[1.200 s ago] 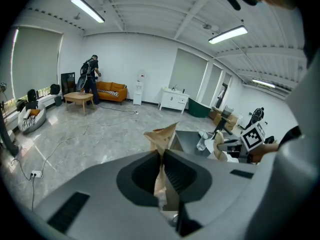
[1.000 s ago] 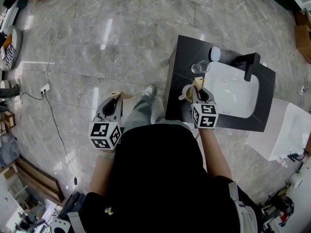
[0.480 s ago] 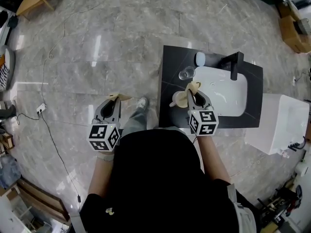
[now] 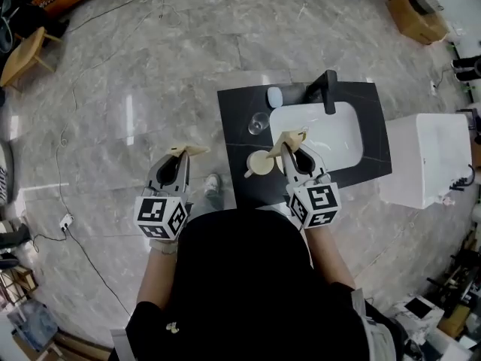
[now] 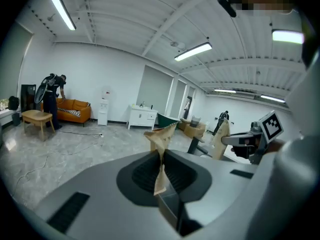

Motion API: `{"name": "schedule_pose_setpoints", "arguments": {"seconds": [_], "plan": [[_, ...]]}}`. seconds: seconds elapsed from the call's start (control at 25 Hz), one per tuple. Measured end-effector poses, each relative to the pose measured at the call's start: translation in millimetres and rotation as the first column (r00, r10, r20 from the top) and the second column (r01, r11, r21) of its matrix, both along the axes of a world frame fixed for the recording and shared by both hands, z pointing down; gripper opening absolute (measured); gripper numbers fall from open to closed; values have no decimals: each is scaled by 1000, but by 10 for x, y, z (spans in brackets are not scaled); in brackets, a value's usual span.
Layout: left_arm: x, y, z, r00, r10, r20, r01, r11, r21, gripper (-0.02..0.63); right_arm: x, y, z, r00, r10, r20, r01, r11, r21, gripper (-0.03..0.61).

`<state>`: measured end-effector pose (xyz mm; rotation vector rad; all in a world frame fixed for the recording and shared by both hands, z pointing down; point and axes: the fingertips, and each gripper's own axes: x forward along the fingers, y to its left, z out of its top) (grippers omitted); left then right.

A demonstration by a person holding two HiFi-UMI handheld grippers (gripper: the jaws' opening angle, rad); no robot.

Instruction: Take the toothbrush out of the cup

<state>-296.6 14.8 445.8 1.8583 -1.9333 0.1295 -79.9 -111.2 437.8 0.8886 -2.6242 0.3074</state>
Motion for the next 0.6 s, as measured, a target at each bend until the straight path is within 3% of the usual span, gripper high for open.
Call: {"name": "schedule_pose_setpoints", "arguments": {"seconds": [0.32, 0.6], "plan": [[419, -564, -143, 978, 211, 8, -211, 976, 62, 41, 504, -9, -189, 989, 141, 38, -144, 987, 75, 52], [927, -853, -261, 920, 392, 21, -392, 915, 93, 41, 1123, 173, -185, 946, 318, 62, -322, 944, 73, 52]]}}
